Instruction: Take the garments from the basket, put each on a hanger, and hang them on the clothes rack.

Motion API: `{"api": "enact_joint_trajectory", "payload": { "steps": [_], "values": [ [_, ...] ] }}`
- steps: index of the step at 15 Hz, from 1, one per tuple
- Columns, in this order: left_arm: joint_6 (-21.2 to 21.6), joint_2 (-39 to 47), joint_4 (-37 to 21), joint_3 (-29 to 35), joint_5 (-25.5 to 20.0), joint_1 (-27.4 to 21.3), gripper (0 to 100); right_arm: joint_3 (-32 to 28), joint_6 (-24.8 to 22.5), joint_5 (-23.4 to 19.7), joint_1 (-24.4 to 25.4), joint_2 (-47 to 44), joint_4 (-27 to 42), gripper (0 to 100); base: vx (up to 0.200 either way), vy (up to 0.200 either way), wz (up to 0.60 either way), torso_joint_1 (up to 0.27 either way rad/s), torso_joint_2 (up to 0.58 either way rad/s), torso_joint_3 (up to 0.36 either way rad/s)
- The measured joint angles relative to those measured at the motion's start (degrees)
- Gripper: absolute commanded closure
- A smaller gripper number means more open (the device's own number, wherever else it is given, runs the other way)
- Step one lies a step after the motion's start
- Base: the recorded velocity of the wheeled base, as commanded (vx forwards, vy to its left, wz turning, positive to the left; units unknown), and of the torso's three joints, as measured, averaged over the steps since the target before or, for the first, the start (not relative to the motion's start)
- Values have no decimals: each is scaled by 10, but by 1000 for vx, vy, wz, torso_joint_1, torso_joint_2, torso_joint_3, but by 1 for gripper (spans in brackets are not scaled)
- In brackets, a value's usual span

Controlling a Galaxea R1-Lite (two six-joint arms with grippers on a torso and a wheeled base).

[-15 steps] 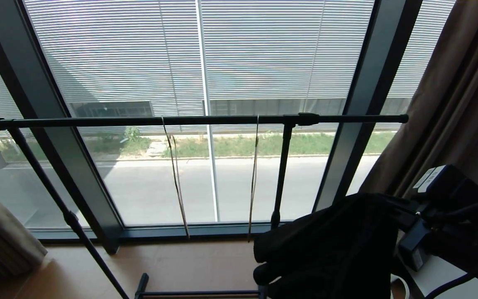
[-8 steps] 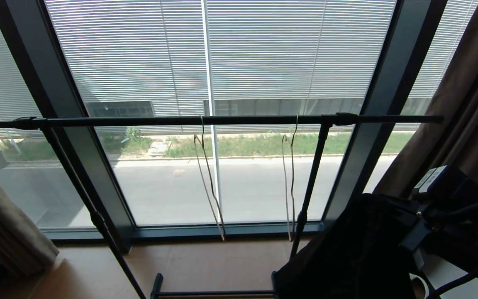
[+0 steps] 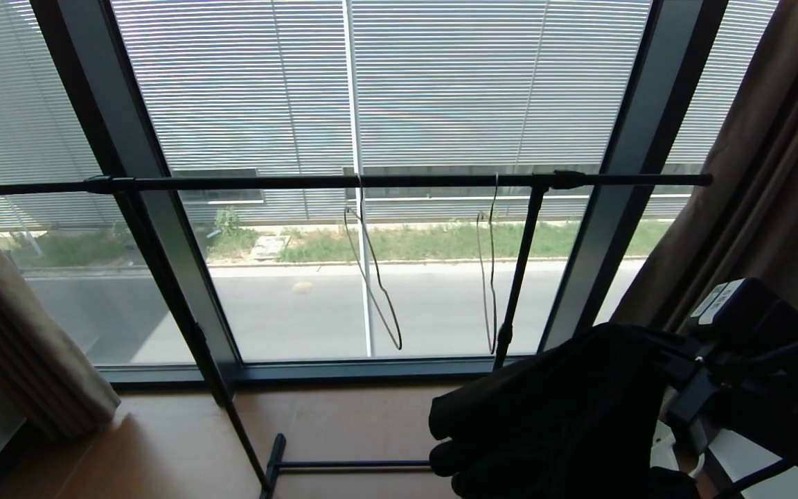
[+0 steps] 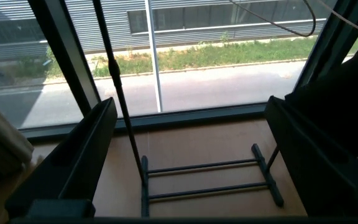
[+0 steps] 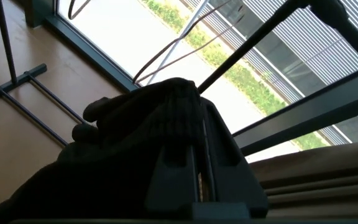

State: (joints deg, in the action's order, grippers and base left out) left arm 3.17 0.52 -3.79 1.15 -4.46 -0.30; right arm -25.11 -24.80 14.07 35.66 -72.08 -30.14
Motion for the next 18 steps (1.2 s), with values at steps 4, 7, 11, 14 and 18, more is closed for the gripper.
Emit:
{"api": "enact_joint_trajectory", "payload": {
  "steps": [4,7,11,14,18],
  "values": [
    [0,0,1,0,0,0,0,1,0,0,0,0,0,100,0,0,0,0,0,0],
    [2,0,0,0,-1,0,0,3,0,0,0,-3,0,100,0,0,0,0,0,0],
    [4,10,-3,1,-3,-2,0,-3,-2,1,1,-4,1,100,0,0,0,0,0,0],
    [21,78,-3,1,-3,-4,0,-20,0,-1,10,-5,1,100,0,0,0,0,0,0],
    [96,198,-2,5,-32,-27,0,-46,17,-4,25,-15,0,100,0,0,0,0,0,0]
  ]
}}
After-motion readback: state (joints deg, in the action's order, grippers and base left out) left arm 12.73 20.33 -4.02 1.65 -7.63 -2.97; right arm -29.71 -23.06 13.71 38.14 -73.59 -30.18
